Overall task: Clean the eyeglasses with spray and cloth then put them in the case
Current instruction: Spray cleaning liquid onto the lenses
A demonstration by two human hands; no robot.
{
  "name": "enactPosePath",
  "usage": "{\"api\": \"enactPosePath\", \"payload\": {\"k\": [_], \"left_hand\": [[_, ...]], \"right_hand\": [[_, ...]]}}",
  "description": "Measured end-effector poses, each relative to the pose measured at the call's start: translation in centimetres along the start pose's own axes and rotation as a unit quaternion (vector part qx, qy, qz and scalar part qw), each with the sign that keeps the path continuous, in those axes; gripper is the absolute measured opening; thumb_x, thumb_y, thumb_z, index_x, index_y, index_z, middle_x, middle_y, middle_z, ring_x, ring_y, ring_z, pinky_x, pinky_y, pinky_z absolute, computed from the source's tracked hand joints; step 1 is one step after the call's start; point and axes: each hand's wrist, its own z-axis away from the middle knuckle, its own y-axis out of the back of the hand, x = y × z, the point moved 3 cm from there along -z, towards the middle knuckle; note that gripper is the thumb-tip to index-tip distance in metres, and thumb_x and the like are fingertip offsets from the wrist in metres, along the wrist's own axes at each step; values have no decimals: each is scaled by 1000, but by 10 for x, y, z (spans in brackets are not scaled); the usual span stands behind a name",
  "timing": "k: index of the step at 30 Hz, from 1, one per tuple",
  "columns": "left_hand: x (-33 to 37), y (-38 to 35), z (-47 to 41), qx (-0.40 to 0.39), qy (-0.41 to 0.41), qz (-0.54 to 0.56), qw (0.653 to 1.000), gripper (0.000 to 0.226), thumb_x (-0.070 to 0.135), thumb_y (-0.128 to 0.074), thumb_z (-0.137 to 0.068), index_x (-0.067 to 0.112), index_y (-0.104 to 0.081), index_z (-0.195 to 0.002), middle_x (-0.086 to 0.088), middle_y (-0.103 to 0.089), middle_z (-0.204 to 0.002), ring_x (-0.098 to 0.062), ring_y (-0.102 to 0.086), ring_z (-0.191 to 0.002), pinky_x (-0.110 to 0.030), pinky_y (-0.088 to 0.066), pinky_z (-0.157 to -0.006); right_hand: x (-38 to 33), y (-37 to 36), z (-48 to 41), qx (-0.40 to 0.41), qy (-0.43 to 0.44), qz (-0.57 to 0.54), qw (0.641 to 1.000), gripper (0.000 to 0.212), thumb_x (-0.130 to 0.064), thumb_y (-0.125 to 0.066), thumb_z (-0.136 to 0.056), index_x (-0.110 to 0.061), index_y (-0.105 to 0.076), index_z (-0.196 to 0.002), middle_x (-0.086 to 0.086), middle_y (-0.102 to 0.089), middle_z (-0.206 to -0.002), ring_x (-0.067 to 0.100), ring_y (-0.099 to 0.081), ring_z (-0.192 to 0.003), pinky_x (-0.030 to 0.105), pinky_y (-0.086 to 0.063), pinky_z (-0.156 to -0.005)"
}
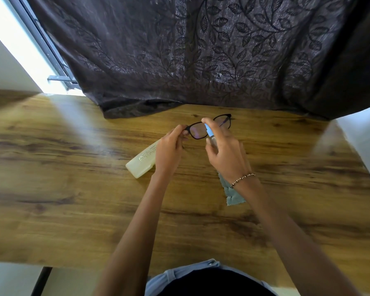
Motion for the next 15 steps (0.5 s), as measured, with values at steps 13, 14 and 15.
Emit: {"api": "enactPosePath", "payload": {"k": [13, 14, 15], "left_hand": [[1, 0, -1, 2, 1, -5, 1000, 15, 10, -45, -99, 13, -60, -101, 3, -69, -82, -13, -62, -65, -31, -45, -53], [1, 0, -1, 1, 0, -7, 1000, 15, 11, -45, -99, 13, -60, -100, 3, -69, -82, -13, -62, -65, -32, -46, -54], [1, 0, 0, 1, 0, -9, 1000, 15, 12, -44, -99, 13, -60, -99, 2, -69, -81, -13, -62, -64, -32, -46, -54]], "right_hand": [[2, 0, -6, -5, -27, 40, 999, 59, -10, -55, -88, -29, -36, -141, 5, -54, -75, 19, -54, -55, 33, -51, -49], [2, -1, -6, -8, -29, 39, 999, 59, -10, -55, -88, -28, -36, -141, 5, -54, -74, 19, -54, -55, 33, -51, -50], [3, -2, -5, -9, -33, 36, 999, 59, -9, -55, -88, -28, -37, -141, 5, -54, -73, 19, -54, -55, 34, -51, -50]]}}
